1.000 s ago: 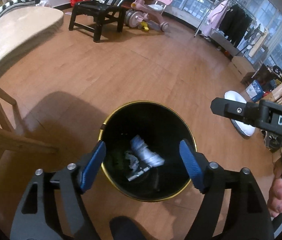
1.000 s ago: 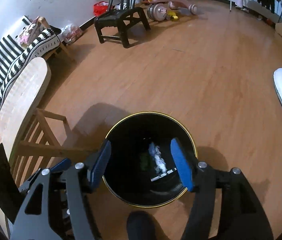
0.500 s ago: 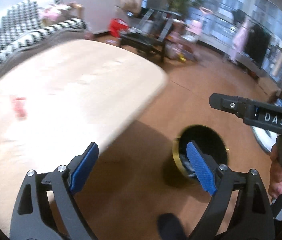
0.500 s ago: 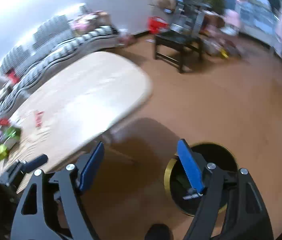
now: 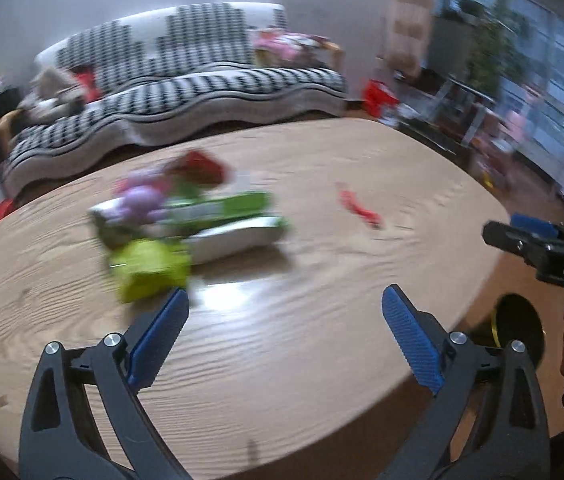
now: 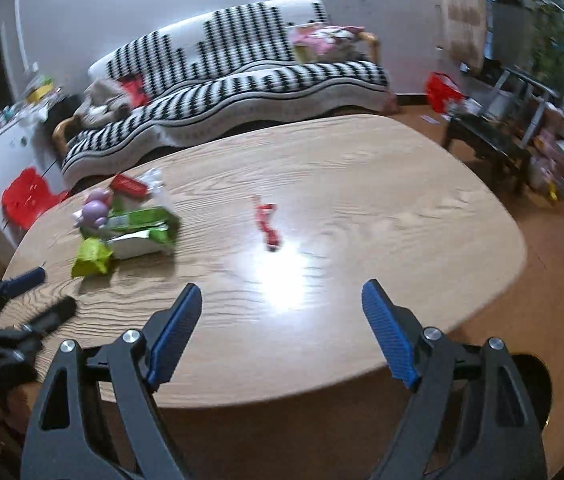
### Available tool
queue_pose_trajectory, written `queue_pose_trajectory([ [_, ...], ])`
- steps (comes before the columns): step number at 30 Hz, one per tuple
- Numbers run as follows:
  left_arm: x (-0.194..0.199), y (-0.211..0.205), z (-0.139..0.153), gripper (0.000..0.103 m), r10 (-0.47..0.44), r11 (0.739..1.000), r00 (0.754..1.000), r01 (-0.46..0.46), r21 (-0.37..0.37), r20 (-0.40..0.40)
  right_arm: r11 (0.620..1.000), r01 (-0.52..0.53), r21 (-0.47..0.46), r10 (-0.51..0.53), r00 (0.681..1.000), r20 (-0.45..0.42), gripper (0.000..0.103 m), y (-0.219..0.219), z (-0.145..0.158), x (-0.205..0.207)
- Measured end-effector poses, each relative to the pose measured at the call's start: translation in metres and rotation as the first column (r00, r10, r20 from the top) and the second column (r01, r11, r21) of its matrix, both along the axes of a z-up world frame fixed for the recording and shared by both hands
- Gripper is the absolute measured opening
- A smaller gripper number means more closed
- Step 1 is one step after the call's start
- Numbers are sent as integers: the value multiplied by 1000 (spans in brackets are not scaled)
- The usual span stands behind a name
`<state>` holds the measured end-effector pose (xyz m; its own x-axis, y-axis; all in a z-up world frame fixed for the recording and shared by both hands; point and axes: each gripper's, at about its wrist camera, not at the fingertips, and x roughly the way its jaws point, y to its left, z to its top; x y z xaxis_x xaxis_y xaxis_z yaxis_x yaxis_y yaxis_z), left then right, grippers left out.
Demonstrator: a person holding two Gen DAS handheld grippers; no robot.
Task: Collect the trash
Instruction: 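Swing both tools back over the table toward the remaining trash, then grasp the yellow-green snack bag with the left tool while the right tool grasps the red ribbon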
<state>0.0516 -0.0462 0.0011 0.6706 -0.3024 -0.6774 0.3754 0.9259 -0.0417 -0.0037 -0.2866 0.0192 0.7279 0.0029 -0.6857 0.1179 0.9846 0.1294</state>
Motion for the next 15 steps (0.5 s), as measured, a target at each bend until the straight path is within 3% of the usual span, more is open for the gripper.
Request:
queue_pose_trajectory([
  [7, 17, 68, -3, 96, 120, 993, 993, -120, 1, -3, 998, -52, -28, 51, 998, -26, 80, 40, -15, 36],
  [15, 48, 76, -27, 96, 182, 983, 983, -181, 41, -21, 997, -54, -61, 51, 997, -55, 80, 44, -33, 57],
])
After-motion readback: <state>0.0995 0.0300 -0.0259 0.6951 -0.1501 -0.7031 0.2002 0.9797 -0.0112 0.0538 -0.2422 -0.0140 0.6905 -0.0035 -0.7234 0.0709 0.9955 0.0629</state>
